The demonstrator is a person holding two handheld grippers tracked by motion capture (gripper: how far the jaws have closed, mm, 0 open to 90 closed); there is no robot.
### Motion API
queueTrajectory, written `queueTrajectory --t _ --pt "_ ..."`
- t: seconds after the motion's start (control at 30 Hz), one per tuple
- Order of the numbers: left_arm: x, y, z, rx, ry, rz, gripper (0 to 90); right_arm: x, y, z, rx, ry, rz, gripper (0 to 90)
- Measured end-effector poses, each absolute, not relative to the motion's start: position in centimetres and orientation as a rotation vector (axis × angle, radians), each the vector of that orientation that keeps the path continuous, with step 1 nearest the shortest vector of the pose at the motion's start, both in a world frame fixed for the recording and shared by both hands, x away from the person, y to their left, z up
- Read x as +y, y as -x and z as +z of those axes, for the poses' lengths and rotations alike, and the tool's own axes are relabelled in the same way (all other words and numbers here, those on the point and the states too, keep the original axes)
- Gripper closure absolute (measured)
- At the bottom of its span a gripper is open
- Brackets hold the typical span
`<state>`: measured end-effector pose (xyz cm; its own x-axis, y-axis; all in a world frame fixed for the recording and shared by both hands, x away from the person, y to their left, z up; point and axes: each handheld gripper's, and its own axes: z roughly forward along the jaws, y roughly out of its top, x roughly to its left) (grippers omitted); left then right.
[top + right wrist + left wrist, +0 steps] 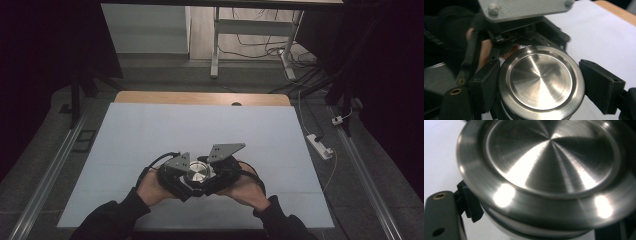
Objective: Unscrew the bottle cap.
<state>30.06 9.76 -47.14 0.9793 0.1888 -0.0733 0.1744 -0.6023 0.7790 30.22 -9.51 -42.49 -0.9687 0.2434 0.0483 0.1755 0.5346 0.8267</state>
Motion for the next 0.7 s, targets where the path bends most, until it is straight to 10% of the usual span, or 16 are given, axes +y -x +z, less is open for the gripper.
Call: queueTrajectory --t 0.33,0.43,0.7 --pt "9.0 -28.8 -46.8 -0.030 -2.199 -0.128 14.9 -10.9 -30.4 -42.4 2.861 0.103 1.639 19.3" --pt "9.3 -29.2 -46.6 0.077 -2.205 -0.048 14.9 -11.1 -30.5 -42.0 2.800 -0.010 1.723 2.7" --pt "10.4 -30.7 -47.3 0.398 -2.229 0.117 14.9 -10.9 -30.7 -41.4 2.634 -0.456 1.482 1.6"
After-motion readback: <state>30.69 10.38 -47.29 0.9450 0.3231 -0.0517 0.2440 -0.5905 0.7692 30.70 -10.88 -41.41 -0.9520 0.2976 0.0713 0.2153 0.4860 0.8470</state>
